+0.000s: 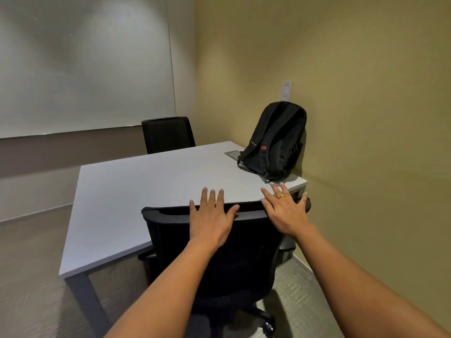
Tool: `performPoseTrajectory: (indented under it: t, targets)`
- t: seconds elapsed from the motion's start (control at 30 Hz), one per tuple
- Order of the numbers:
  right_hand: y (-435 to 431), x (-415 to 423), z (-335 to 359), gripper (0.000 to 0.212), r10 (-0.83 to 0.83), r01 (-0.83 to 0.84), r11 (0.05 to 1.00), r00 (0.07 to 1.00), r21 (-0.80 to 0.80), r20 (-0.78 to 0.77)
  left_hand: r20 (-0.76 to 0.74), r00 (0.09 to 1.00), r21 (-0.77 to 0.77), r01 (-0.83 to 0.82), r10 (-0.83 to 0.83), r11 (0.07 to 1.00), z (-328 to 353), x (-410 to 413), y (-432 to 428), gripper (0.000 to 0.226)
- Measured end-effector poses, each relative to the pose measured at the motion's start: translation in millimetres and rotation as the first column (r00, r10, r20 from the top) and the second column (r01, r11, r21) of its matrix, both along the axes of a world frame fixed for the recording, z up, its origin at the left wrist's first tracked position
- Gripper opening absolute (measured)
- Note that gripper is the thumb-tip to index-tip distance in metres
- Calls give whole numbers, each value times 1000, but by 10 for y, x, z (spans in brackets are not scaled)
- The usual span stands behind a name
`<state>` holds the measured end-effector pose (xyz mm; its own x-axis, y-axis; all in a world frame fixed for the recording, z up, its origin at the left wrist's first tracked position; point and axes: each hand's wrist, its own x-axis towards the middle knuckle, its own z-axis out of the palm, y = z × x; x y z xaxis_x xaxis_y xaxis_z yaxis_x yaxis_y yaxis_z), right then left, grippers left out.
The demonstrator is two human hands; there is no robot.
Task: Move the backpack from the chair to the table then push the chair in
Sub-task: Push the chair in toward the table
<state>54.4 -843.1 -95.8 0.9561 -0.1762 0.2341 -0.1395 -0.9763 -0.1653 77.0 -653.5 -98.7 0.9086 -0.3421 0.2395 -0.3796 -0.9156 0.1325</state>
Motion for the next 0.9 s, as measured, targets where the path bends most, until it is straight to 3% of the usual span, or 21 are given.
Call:
performPoseTrajectory:
  t: [0.17, 0.3, 0.63, 0.9]
  targets:
    - [40, 211, -43, 49, 117, -117, 993, 991, -13, 66, -9, 1000, 10, -5, 5, 1000, 28, 85, -462, 68]
    - [-224, 373, -52, 49, 120, -122, 993, 989, 13, 92, 3, 999, -33, 46, -46, 998, 42, 204, -642, 66]
    - [-953, 741, 27, 57, 328, -324, 941, 944, -97, 26, 112, 981, 13, -162, 160, 987, 21, 330, -1197, 69]
    - [-1343, 913, 34, 55, 449, -447, 893, 889, -41, 91, 148, 952, 2, -272, 268, 962, -1, 334, -1590, 76]
